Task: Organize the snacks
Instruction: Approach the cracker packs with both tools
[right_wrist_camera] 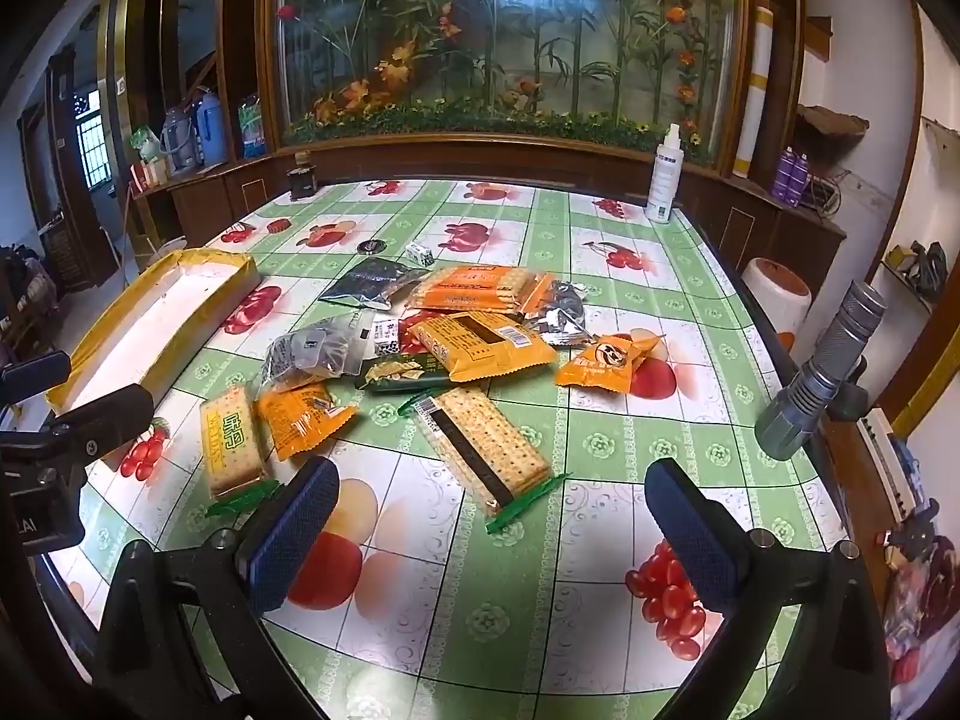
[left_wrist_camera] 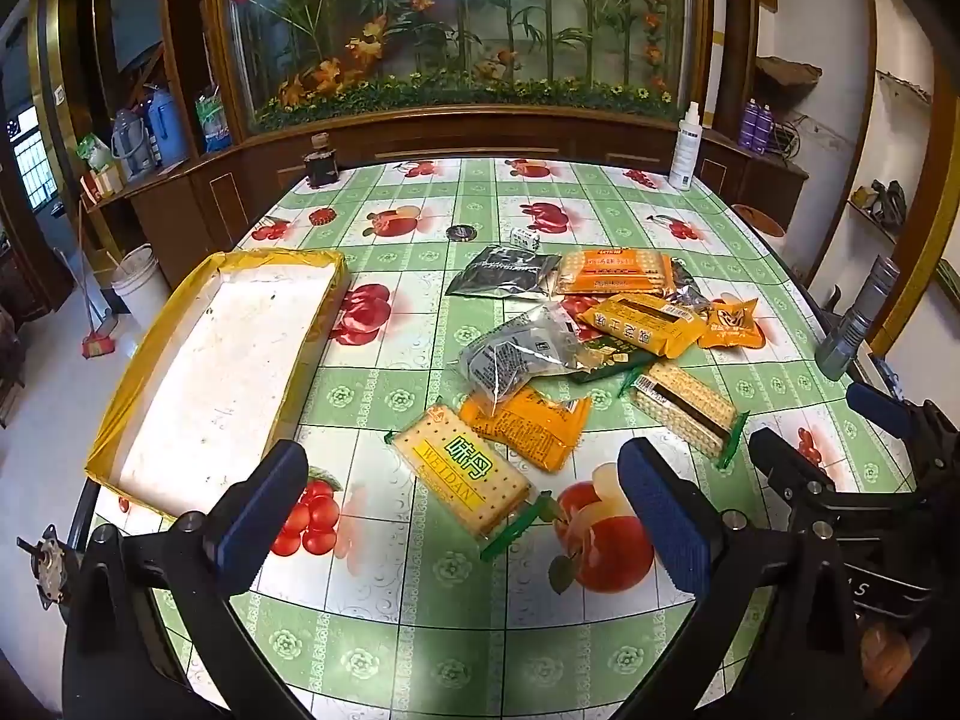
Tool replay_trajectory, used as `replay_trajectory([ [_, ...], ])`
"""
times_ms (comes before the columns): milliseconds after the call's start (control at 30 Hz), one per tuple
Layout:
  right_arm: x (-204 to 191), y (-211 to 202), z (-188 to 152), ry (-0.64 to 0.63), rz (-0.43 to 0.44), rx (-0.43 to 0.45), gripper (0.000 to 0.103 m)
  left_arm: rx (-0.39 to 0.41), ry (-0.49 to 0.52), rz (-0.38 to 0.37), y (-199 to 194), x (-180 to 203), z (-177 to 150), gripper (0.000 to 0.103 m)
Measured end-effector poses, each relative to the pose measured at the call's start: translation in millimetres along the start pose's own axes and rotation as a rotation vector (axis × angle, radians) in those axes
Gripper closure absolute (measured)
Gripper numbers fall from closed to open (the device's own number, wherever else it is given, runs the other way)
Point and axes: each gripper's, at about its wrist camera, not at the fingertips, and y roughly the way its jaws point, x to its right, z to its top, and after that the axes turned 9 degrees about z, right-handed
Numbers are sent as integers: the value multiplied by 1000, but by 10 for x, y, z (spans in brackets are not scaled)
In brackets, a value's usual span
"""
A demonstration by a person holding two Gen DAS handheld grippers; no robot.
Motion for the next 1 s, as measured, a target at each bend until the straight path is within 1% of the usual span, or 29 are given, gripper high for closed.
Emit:
replay_trajectory([
  [233, 22, 79, -24, 3, -3, -16, 0, -22, -2, -5, 67, -20, 2, 0],
  [367, 80, 163, -51, 11, -9, -32, 0, -30, -22, 0, 221, -55, -27, 0],
  [500, 147, 222, -78, 28, -3, -47, 0, -43, -21, 6, 273, -45, -45, 0],
  [867, 197, 338, -102, 31, 11, -71, 0, -66, -41, -29, 356, 8, -47, 0],
  [933, 182, 346, -101, 23, 5, -72, 0, -67, -39, -27, 369, 6, -55, 0],
  [1000, 143, 341, -95, 2, -25, -70, 0, -73, -42, -27, 387, -3, -63, 0],
])
